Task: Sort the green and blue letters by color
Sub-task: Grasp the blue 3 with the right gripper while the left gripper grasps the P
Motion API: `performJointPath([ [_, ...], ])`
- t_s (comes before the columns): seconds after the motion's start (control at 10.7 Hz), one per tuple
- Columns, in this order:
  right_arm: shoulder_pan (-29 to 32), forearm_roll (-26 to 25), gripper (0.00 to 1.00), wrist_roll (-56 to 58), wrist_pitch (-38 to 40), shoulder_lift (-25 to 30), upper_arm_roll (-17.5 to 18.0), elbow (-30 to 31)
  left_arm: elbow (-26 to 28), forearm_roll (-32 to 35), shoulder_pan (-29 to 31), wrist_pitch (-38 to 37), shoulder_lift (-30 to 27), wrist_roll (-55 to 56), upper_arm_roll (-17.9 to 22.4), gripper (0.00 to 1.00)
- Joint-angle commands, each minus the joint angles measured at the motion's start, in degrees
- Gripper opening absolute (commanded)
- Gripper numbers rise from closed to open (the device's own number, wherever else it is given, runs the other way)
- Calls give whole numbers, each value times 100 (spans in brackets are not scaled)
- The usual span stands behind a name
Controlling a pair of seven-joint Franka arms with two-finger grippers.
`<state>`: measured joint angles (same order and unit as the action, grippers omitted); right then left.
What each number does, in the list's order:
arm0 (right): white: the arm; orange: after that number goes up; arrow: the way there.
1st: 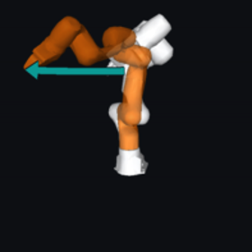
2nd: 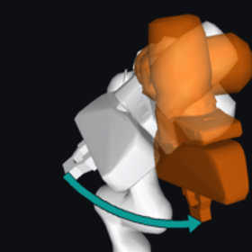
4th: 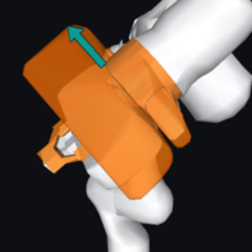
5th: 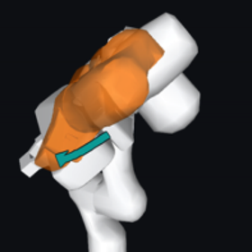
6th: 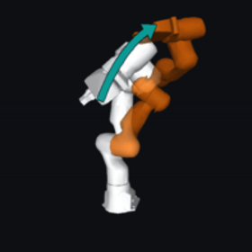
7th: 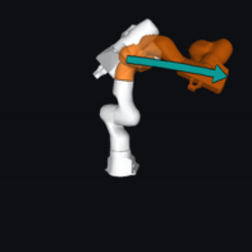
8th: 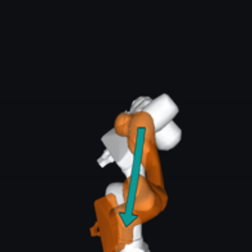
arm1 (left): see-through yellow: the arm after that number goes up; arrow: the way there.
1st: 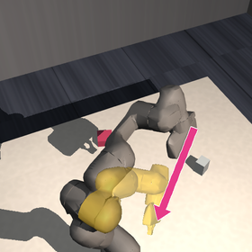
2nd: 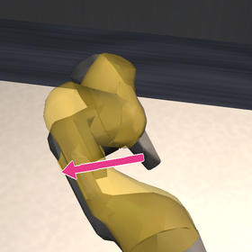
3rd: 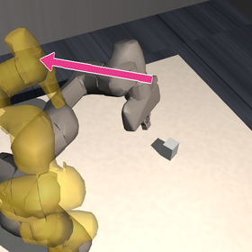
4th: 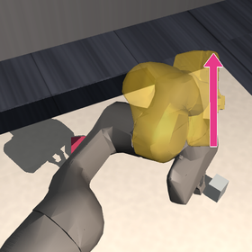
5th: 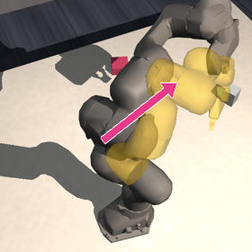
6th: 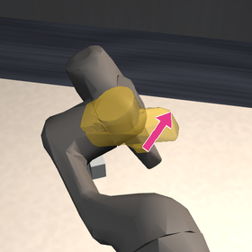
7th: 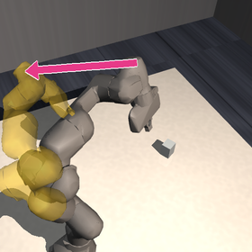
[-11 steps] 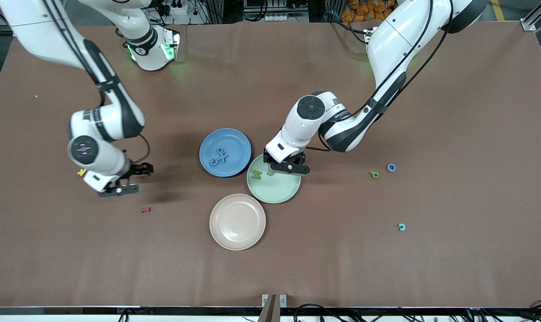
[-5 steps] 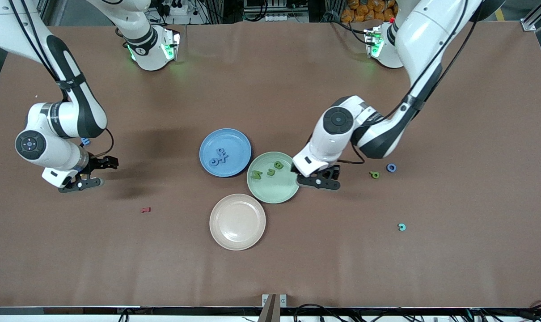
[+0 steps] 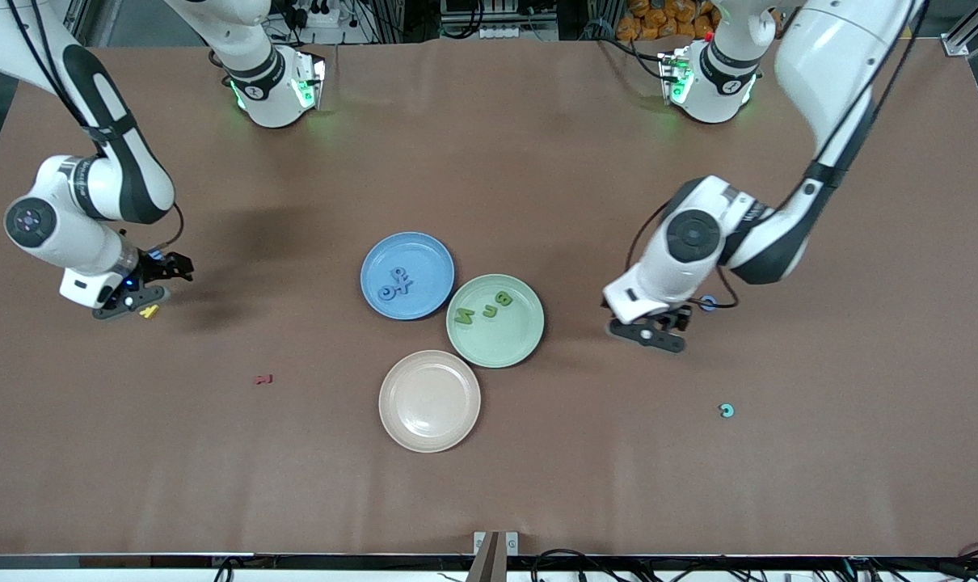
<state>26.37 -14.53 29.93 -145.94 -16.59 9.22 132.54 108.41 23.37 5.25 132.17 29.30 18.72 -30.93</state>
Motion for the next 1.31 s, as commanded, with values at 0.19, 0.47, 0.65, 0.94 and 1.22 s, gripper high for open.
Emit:
performJointPath([
  [0.19,1079,-77,100,1593,-733,253,106,791,1094,-26,1628,826,-127,-641,-835,99],
  [0.47,1511,-68,100,1973,-944,253,115,1028,1252,9,1838,1073,84,-641,-827,90],
  [0.65,1529,-68,100,1973,-1146,218,106,1142,1358,201,1856,1162,102,-659,-800,86],
  [0.94,1582,-68,100,1956,-1165,156,115,1187,1341,589,2041,1240,304,-642,-800,82],
  [1.22,1591,-68,100,1964,-1260,51,106,1178,1323,590,1988,1232,348,-484,-800,73],
])
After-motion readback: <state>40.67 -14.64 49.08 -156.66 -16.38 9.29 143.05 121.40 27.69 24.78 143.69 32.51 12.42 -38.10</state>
